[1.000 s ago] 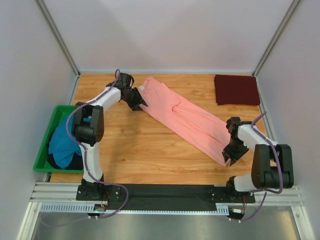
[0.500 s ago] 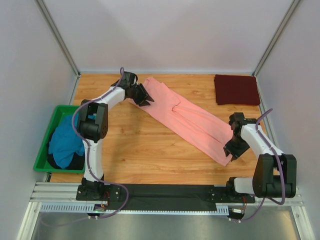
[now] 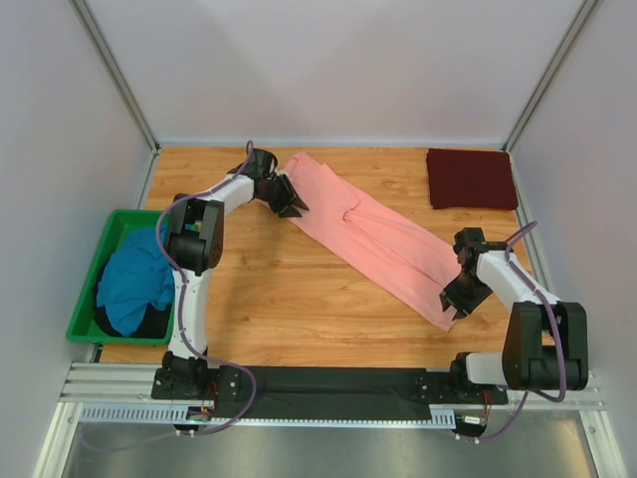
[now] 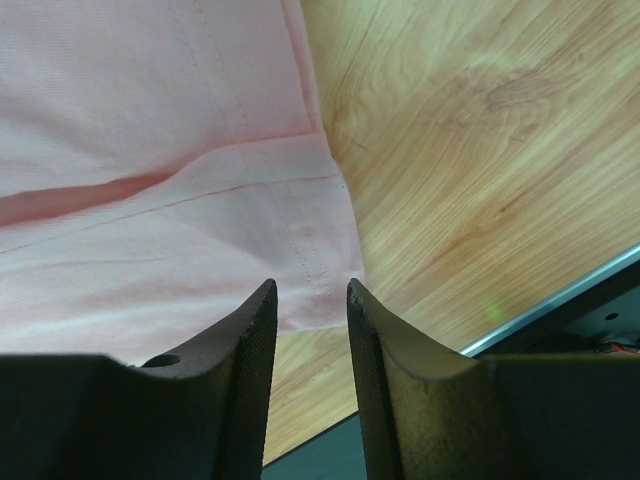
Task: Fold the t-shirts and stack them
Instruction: Fold the tshirt
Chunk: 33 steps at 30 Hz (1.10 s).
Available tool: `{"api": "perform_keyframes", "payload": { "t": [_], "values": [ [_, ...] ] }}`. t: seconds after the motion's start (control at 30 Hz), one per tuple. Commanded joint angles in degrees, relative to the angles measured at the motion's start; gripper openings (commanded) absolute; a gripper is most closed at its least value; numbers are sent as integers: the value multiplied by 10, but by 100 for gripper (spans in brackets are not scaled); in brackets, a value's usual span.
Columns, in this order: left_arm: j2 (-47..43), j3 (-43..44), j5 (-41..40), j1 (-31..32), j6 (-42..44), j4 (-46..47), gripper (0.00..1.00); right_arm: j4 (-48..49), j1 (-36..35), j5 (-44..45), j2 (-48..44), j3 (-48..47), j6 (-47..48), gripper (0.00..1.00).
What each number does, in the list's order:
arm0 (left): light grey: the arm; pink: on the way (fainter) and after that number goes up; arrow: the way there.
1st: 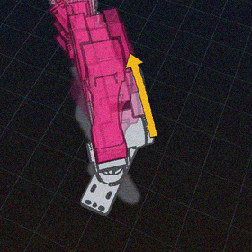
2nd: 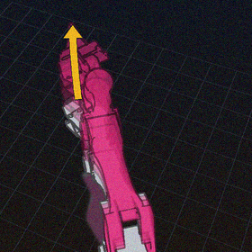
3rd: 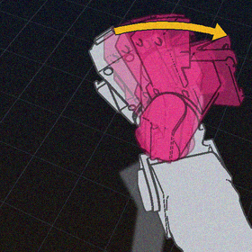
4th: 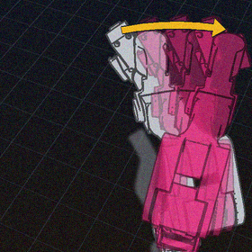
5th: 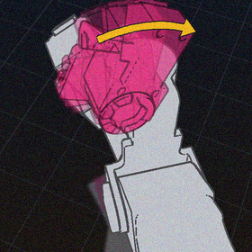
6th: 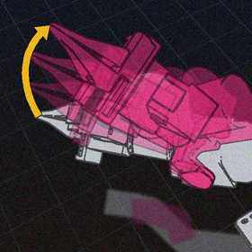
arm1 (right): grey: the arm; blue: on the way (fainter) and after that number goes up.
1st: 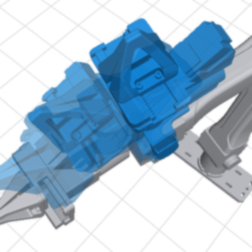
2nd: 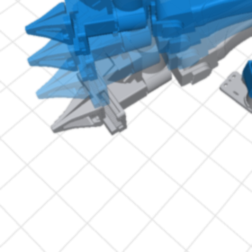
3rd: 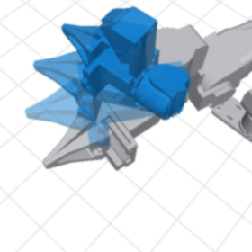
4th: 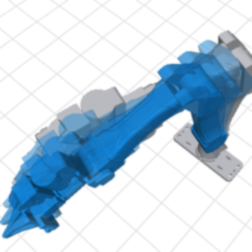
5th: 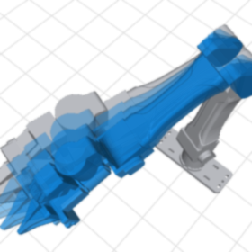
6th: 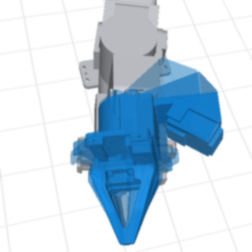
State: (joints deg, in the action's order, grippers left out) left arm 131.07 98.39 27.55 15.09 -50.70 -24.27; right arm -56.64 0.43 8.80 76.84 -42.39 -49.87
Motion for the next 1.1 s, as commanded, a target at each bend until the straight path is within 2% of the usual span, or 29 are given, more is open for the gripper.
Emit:
{"api": "perform_keyframes", "payload": {
  "t": [0.0,0.2,0.47,0.7,1.07],
  "values": [
    [-22,32,13,2,19,-7,42,23,-2,-4,-6,6,11,36],
    [-63,8,-31,3,30,-52,43,14,-2,1,11,-38,35,35],
    [-13,6,-40,4,50,-79,41,26,-2,4,35,-62,52,35],
    [-8,8,-44,3,59,-91,40,20,-2,0,42,-88,55,35],
    [-46,81,-27,3,82,-164,43,2,-2,3,24,-110,58,35]
  ]
}}
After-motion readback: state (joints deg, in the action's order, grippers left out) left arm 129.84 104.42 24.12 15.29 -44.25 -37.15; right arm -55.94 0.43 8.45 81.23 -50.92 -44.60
